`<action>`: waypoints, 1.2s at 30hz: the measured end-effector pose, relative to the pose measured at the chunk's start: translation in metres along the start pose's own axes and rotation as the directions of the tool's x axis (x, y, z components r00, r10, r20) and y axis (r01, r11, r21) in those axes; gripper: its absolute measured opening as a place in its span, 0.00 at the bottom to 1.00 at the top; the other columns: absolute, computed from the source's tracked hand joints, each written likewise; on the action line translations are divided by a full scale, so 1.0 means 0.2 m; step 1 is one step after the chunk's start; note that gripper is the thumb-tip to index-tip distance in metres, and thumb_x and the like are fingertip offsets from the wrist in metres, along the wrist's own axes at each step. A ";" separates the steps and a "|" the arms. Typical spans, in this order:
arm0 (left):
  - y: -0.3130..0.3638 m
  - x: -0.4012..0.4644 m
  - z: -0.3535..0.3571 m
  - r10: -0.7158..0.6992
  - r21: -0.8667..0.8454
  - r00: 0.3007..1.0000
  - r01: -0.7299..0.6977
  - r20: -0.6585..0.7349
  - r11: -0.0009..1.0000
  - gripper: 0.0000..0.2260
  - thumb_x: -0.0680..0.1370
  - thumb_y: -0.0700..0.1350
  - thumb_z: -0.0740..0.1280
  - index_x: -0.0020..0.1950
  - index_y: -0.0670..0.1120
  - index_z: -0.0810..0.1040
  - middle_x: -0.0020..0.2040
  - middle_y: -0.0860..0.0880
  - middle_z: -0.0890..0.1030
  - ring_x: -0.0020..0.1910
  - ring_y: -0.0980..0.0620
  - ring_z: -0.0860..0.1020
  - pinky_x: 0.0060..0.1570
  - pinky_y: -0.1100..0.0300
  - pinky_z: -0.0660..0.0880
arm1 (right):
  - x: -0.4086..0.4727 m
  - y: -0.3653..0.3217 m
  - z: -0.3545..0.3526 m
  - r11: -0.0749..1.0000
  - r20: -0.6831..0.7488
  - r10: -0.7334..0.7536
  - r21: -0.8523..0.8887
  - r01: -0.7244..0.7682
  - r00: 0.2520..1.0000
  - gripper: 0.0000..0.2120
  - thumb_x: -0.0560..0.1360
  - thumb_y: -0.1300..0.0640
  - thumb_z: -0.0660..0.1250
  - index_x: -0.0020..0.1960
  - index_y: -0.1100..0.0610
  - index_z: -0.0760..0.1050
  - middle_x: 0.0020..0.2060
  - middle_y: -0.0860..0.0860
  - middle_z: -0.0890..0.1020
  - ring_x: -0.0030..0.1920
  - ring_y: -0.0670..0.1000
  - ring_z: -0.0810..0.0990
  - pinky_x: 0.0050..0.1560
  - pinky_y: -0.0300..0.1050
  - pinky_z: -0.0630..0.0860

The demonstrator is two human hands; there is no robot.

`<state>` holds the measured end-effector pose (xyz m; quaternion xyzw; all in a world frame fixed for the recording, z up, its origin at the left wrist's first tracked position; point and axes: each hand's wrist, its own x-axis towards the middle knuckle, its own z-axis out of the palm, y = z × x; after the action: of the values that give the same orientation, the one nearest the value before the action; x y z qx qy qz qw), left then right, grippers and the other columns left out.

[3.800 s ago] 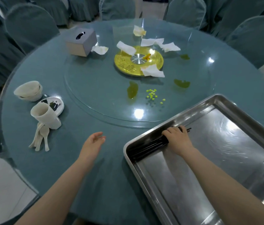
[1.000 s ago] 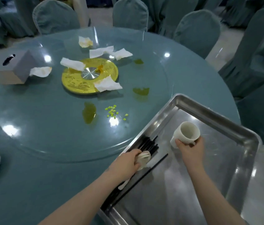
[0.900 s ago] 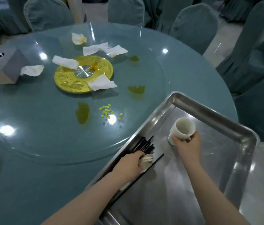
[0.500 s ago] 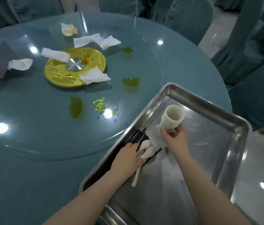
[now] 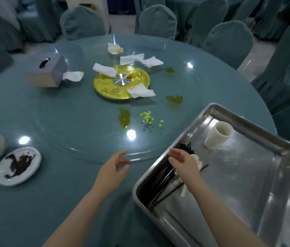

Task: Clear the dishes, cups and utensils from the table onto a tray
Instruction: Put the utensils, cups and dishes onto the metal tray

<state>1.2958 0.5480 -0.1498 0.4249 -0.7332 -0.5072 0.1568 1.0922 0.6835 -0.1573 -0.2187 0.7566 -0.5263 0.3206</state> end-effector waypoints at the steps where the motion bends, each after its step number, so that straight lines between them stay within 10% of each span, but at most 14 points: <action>1: -0.04 -0.03 -0.10 -0.020 -0.020 0.999 0.019 -0.043 1.000 0.19 0.76 0.36 0.67 0.65 0.48 0.71 0.49 0.53 0.81 0.49 0.58 0.79 0.50 0.69 0.71 | -0.01 -0.03 0.09 1.000 0.034 -0.013 -0.017 0.014 0.999 0.12 0.74 0.68 0.67 0.54 0.56 0.77 0.48 0.48 0.82 0.48 0.42 0.80 0.54 0.34 0.75; 11: -0.56 -0.22 -0.97 -0.245 -0.184 0.886 0.185 -0.393 0.965 0.16 0.78 0.35 0.64 0.64 0.45 0.72 0.51 0.48 0.83 0.45 0.60 0.77 0.40 0.75 0.71 | -0.06 -0.26 1.06 0.969 0.364 -0.006 -0.228 0.096 0.931 0.12 0.74 0.66 0.67 0.58 0.62 0.77 0.51 0.56 0.82 0.52 0.51 0.81 0.60 0.43 0.74; 16: -0.80 -0.25 -1.27 -0.324 -0.233 0.834 0.241 -0.447 0.942 0.14 0.78 0.38 0.64 0.62 0.49 0.73 0.50 0.53 0.83 0.47 0.59 0.79 0.38 0.71 0.71 | -0.05 -0.29 1.54 0.897 0.461 0.098 -0.424 0.122 0.882 0.14 0.74 0.57 0.67 0.60 0.52 0.76 0.47 0.50 0.81 0.44 0.45 0.78 0.40 0.30 0.71; 24: -1.07 -0.22 -1.64 -0.468 -0.320 0.745 0.349 -0.475 0.881 0.19 0.77 0.43 0.66 0.68 0.48 0.68 0.49 0.49 0.83 0.47 0.53 0.81 0.48 0.55 0.76 | -0.12 -0.32 2.26 0.894 0.454 0.268 -0.447 -0.043 0.850 0.16 0.74 0.49 0.66 0.57 0.53 0.66 0.44 0.55 0.82 0.32 0.53 0.82 0.44 0.54 0.82; 36: -1.11 0.14 -1.96 -0.686 -0.610 0.676 0.431 -0.269 0.665 0.26 0.80 0.58 0.59 0.73 0.46 0.58 0.48 0.38 0.81 0.43 0.41 0.82 0.48 0.49 0.78 | -0.04 -0.32 2.16 0.859 0.338 0.455 -0.412 -0.305 0.824 0.11 0.73 0.64 0.59 0.55 0.56 0.65 0.43 0.59 0.81 0.26 0.53 0.81 0.25 0.41 0.76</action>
<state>1.6417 0.2588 -0.1787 0.6908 -0.3393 -0.5799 0.2671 1.4070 0.3832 -0.1995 -0.2220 0.7761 -0.2517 0.5339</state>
